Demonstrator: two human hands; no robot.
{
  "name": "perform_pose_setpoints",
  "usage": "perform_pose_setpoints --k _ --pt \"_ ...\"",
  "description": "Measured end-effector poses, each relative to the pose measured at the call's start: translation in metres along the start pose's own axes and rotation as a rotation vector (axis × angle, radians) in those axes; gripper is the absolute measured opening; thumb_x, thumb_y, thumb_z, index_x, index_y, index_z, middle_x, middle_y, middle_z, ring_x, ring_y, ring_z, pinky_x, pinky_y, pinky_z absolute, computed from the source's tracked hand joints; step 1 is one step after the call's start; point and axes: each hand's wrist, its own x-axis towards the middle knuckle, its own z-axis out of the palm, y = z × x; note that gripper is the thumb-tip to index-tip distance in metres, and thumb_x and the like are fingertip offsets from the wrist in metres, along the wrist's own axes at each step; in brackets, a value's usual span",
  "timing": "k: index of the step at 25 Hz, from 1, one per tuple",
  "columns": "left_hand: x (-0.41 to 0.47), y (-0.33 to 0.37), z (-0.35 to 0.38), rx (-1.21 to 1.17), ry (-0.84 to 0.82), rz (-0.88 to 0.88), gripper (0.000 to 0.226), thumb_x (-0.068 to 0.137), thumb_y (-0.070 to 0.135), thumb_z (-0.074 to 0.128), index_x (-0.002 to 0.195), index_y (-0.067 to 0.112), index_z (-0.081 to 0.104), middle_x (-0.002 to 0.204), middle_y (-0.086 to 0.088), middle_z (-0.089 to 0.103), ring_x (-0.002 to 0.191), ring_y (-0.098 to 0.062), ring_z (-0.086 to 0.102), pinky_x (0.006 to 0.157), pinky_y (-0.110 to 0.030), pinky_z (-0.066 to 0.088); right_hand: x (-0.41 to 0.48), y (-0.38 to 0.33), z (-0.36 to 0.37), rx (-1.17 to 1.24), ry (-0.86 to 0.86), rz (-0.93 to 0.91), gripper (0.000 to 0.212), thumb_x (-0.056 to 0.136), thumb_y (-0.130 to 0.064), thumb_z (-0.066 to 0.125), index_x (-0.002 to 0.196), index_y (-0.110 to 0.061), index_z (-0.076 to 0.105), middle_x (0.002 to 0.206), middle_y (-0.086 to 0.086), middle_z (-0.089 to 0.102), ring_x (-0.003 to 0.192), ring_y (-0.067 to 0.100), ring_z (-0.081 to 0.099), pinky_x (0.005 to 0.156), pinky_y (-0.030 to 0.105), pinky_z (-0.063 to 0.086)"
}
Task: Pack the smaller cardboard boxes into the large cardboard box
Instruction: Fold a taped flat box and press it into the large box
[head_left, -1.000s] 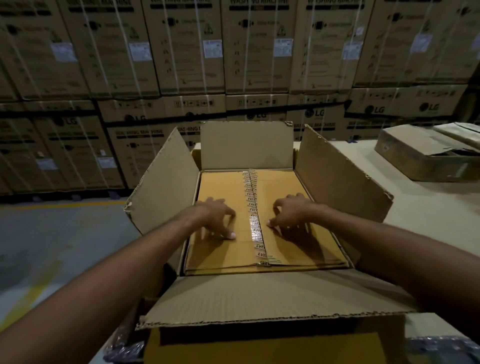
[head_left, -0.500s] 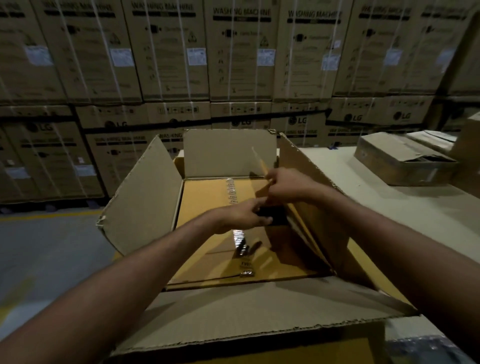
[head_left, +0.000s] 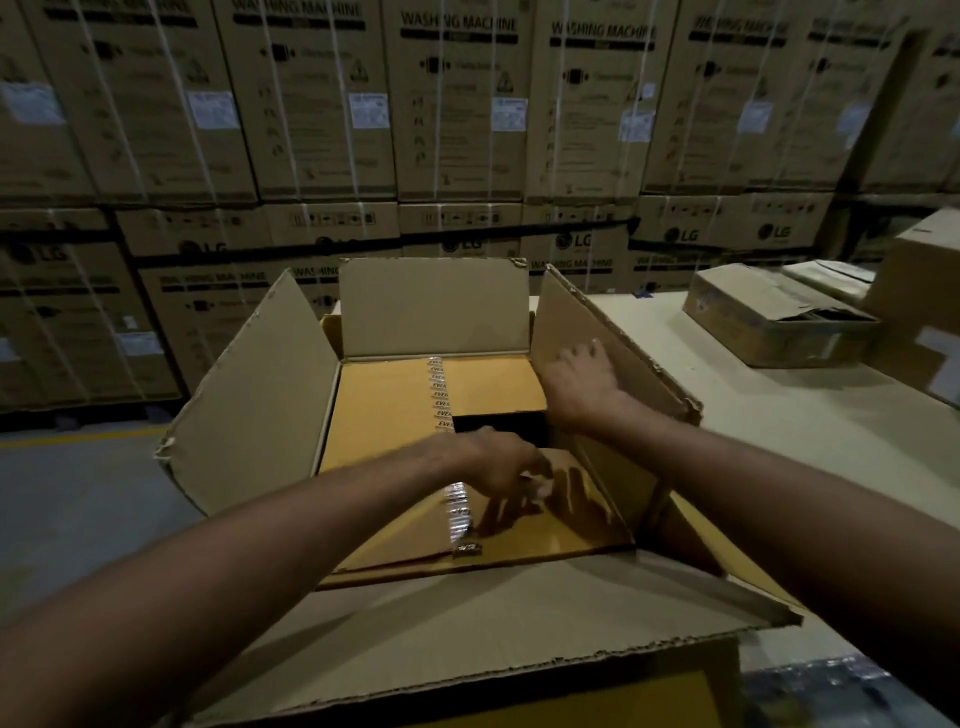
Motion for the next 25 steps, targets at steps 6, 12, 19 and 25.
perform_pose_setpoints --k 6,12,19,25 --pt "-0.067 -0.031 0.005 0.048 0.044 -0.074 0.021 0.101 0.039 0.056 0.107 0.025 0.07 0.093 0.006 0.069 0.085 -0.009 0.065 0.081 -0.037 0.057 0.028 -0.057 0.038 0.629 -0.22 -0.086 0.028 0.098 -0.045 0.063 0.1 -0.018 0.067 0.089 0.001 0.068 0.092 0.021 0.067 0.09 0.044 0.052" --pt "-0.145 -0.043 -0.05 -0.063 0.432 -0.234 0.011 0.095 0.027 0.063 0.102 0.023 0.071 0.093 0.006 0.067 0.085 -0.007 0.064 0.076 -0.031 0.059 0.028 -0.111 -0.008 1.159 -0.01 -0.406 0.044 0.097 -0.015 0.062 0.14 -0.02 0.056 0.13 0.001 0.064 0.119 0.018 0.062 0.098 0.038 0.055" --pt "-0.199 -0.076 -0.045 0.115 0.005 -0.786 0.013 0.093 0.005 0.06 0.09 0.017 0.061 0.081 0.0 0.057 0.066 -0.012 0.055 0.061 -0.028 0.046 0.004 -0.195 -0.053 0.779 -0.138 -0.749 0.059 0.094 0.001 0.057 0.149 -0.02 0.047 0.148 0.006 0.054 0.136 0.022 0.05 0.109 0.04 0.045" --pt "-0.15 -0.085 -0.026 0.034 -0.016 -0.72 0.032 0.092 0.019 0.071 0.122 0.021 0.061 0.109 0.001 0.061 0.095 -0.016 0.06 0.085 -0.031 0.055 0.026 -0.114 0.002 0.429 -0.273 -0.415 0.03 0.1 -0.029 0.059 0.129 -0.025 0.065 0.113 0.0 0.067 0.105 0.019 0.061 0.101 0.047 0.05"
